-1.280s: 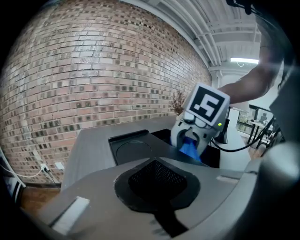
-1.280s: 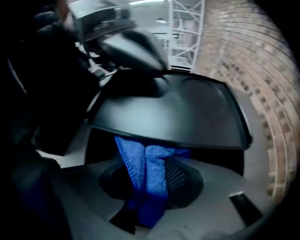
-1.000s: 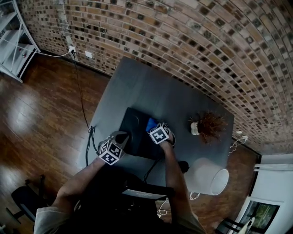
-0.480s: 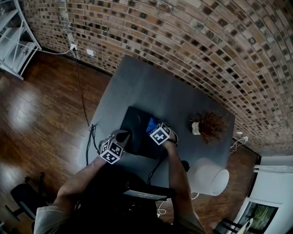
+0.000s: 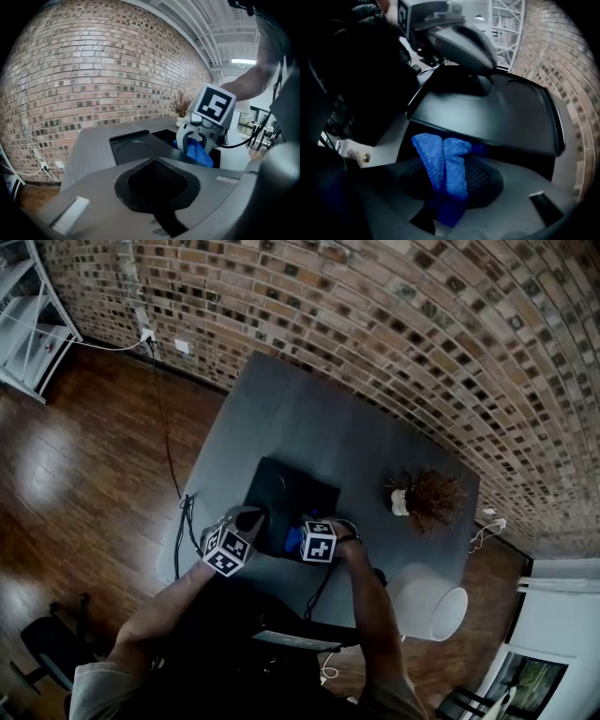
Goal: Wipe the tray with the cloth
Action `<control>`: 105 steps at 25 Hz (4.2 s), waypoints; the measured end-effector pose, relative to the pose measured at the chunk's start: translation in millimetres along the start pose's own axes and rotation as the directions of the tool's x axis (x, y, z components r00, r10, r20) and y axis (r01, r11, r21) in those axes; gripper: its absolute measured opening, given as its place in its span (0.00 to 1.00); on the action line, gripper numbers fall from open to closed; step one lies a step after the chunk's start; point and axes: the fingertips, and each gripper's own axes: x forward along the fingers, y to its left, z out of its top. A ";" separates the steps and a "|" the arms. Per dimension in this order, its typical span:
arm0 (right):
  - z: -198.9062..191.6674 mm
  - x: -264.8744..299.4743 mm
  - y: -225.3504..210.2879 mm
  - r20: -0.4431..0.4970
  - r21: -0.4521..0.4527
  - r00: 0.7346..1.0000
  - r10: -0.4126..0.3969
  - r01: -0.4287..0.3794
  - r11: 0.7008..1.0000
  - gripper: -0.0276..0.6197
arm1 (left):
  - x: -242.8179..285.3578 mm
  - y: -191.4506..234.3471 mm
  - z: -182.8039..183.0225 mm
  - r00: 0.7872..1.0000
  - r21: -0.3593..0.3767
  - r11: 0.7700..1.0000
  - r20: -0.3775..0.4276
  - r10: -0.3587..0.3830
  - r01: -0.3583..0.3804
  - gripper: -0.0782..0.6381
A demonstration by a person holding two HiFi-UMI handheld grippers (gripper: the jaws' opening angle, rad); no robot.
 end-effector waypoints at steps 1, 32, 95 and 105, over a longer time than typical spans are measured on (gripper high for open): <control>-7.6 -2.4 -14.0 0.021 0.082 0.999 -0.032 0.030 0.996 0.28 | 0.6 -0.2 0.5 1.000 0.001 1.000 0.001 -0.001 0.001 0.11; 8.1 3.0 47.1 -0.051 -0.285 0.993 0.103 -0.113 0.952 0.25 | 1.8 -0.8 1.0 1.000 0.003 1.000 -0.001 0.007 -0.007 0.11; -21.2 1.8 -4.4 -0.308 -0.020 0.946 -0.106 0.105 0.994 0.26 | 1.9 -2.3 1.9 1.000 0.035 0.999 -0.002 0.001 -0.001 0.11; -66.5 -32.2 -124.0 -0.356 0.294 0.823 -0.443 0.548 0.783 0.27 | -0.1 -4.9 -0.4 1.000 0.029 1.000 0.005 0.000 0.000 0.11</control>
